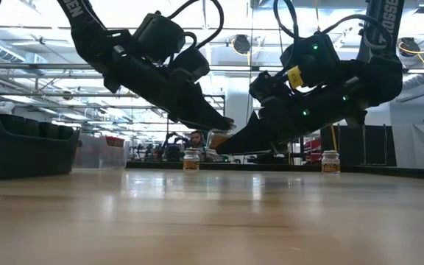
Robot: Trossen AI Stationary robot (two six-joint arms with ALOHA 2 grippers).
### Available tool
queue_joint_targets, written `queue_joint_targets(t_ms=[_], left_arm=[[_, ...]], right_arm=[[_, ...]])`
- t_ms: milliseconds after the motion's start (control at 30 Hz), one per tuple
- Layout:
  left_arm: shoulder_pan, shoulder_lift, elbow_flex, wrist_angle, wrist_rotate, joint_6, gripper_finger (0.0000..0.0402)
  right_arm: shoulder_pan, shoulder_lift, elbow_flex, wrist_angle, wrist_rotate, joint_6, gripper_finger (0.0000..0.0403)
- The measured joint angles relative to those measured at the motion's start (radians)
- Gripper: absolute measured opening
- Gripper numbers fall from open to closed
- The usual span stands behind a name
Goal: Sort spices by type
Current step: Put the brown seasoning bottle into the gray bin
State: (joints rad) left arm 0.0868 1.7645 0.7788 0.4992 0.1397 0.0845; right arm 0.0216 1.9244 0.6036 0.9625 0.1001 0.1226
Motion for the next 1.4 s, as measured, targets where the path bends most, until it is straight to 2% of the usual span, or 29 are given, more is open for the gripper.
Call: queue_joint_targets(t_ms=[233,400,833,967,1133,1400], left_arm=[[0.000,0.000,0.000,0.000,0.020,-0.001,0.0298],[0.000,0.000,0.000,-0.001,0.021,-0.001,0.0283],[0.000,0.000,0.000,-0.010,0.026,0.000,0.0184],[0.000,0.000,0.000,-0.010,0.026,-0.001,0.0184],[0.000,-0.016,0.000,-0.023,0.025,-0.003,0.0184],[-0.008,-0.173,0.000,-0.164,0.030,-0.003,0.0184]], right_arm=[[0.000,0.000,0.015,-0.002,0.001,-0.003,0.0153],[0.000,0.000,0.015,-0.017,0.001,-0.003,0.0152],[0.000,0.000,0.015,-0.019,0.005,0.000,0.0154],[0.000,0.000,0.015,-0.019,0.005,0.000,0.0159],[0.000,0.000,0.017,-0.014,0.004,0.000,0.0191],[0.000,-0.002,0.017,-0.023,-0.001,0.000,0.0210]])
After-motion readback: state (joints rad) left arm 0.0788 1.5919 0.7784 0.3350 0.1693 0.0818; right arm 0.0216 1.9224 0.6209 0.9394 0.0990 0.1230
